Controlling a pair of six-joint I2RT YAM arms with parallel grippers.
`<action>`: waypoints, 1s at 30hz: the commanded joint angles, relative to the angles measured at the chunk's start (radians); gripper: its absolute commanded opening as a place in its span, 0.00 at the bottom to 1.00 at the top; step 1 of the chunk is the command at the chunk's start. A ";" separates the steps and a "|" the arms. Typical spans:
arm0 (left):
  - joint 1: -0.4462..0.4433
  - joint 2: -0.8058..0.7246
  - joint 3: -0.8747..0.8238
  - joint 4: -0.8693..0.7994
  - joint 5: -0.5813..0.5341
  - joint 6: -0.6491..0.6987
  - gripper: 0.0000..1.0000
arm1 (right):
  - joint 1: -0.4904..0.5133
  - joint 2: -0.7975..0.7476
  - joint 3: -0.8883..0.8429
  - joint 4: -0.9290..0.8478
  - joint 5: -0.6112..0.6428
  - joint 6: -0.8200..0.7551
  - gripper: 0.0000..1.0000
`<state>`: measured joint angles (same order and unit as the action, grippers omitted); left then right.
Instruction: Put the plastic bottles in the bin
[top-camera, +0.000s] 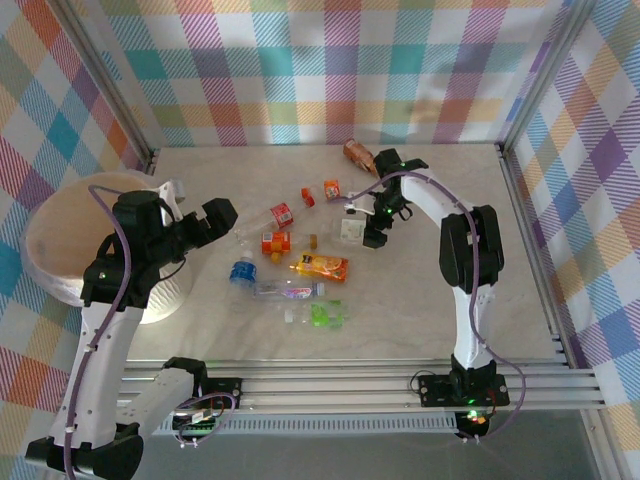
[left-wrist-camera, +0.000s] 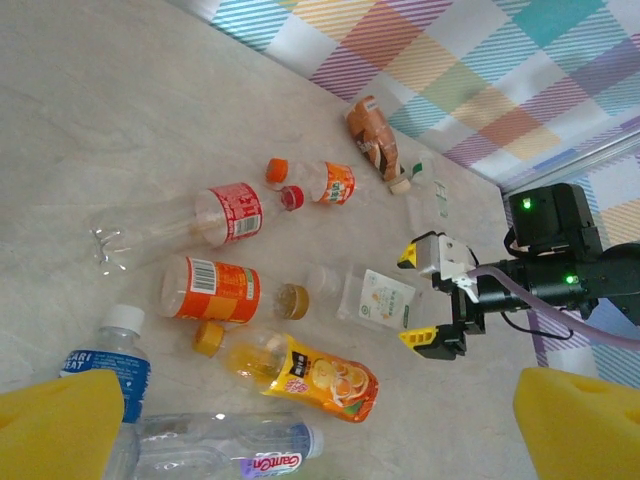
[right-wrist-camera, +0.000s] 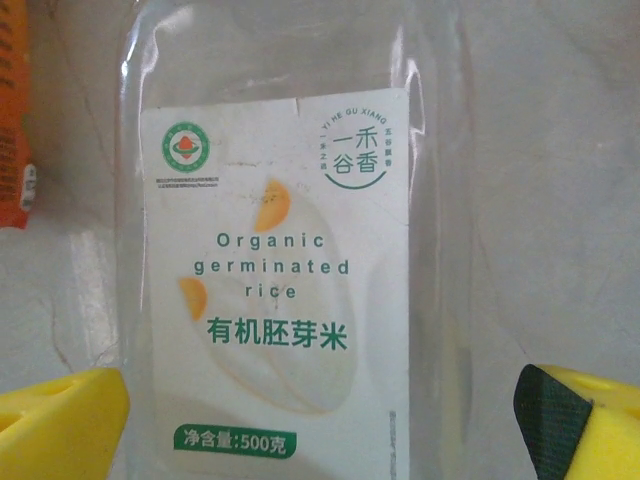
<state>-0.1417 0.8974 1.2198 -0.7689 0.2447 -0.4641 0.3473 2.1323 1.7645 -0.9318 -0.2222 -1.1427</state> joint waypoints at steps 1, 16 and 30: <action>-0.006 -0.002 -0.002 -0.022 -0.013 0.022 1.00 | 0.003 0.032 -0.012 -0.024 -0.019 -0.039 1.00; -0.006 -0.005 -0.011 -0.029 -0.025 0.020 1.00 | 0.027 0.036 -0.077 0.025 -0.053 0.012 0.98; -0.006 -0.015 -0.032 -0.020 -0.017 0.022 1.00 | 0.029 -0.063 -0.114 0.127 -0.175 0.077 0.64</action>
<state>-0.1417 0.8982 1.1984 -0.7918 0.2230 -0.4557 0.3702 2.1475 1.6615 -0.8417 -0.3061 -1.0851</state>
